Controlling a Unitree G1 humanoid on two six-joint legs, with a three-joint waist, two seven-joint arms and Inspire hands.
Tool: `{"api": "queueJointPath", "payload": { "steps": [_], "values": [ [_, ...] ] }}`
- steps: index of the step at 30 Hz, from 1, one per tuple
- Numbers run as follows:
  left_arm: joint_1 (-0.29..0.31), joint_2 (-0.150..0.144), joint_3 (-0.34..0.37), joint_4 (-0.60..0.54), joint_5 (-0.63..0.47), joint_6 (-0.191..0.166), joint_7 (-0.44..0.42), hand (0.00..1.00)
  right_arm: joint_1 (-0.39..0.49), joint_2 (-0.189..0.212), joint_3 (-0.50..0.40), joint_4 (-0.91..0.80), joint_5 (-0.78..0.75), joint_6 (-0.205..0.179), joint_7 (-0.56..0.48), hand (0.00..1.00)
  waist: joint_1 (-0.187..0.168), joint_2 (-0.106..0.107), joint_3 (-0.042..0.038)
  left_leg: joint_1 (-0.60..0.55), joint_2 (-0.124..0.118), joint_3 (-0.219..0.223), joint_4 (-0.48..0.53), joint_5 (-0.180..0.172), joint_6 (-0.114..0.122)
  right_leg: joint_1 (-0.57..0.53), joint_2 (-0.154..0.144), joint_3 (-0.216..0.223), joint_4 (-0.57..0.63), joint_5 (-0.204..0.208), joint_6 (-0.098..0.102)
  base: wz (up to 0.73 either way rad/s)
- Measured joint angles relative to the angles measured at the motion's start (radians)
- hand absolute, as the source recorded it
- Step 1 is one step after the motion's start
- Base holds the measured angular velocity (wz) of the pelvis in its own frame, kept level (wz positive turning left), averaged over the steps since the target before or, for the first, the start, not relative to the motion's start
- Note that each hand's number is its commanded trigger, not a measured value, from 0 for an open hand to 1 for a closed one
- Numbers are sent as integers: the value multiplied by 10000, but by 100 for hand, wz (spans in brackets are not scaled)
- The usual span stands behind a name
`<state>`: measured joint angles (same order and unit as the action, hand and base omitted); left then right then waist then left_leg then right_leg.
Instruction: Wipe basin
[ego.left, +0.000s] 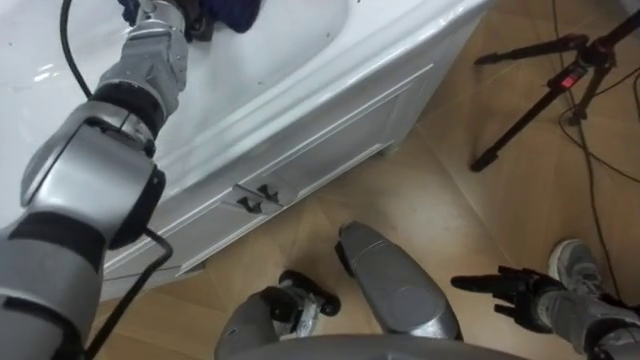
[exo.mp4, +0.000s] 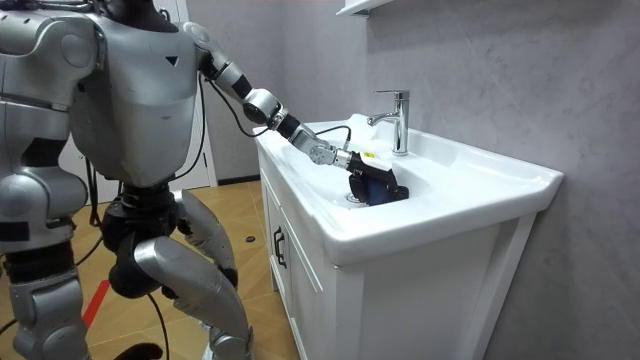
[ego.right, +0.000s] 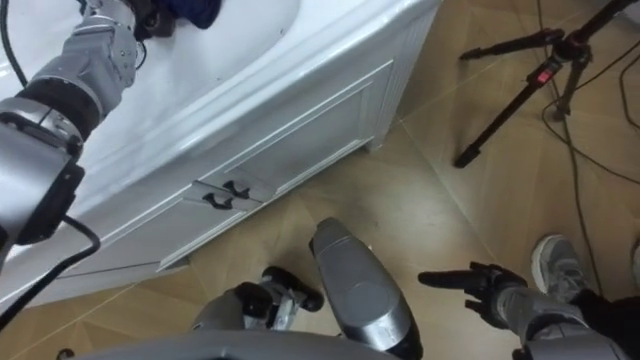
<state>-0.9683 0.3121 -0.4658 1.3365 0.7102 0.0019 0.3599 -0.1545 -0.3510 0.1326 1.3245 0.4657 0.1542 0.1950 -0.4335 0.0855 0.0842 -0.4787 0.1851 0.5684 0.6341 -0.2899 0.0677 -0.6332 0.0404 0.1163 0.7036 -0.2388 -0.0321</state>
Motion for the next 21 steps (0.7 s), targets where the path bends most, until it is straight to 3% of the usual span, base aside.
{"api": "queueJointPath", "payload": {
  "steps": [6,10,11,14,21],
  "values": [
    [74,531,-4,223,62,13,-562,100,134,0,-7,-77,-48,-1,-177,0,123,-76,-65,-140,99,-283,83,137,-217,8,12,-365,59,11,-207,12],
    [717,1024,424,221,421,25,-670,100,268,-3,-321,-121,-41,-44,-334,0,341,-97,-124,-91,123,-562,85,230,-364,163,90,-515,59,3,-448,6],
    [834,1074,538,235,448,38,-682,100,291,-2,-383,-143,-39,-65,-363,0,366,-96,-125,-66,124,-606,73,248,-395,209,86,-535,53,-14,-472,14],
    [1231,1145,946,237,472,238,-781,100,418,4,-408,-85,1,-130,-564,0,793,-106,-264,-67,100,-964,54,333,-532,340,94,-734,30,-73,-600,17],
    [1585,1398,1473,406,475,569,-1141,100,375,28,-801,-40,0,-336,-819,0,1214,-129,-391,114,90,-1343,-184,374,-602,736,128,-1041,-317,-3,-777,10]
  ]
}}
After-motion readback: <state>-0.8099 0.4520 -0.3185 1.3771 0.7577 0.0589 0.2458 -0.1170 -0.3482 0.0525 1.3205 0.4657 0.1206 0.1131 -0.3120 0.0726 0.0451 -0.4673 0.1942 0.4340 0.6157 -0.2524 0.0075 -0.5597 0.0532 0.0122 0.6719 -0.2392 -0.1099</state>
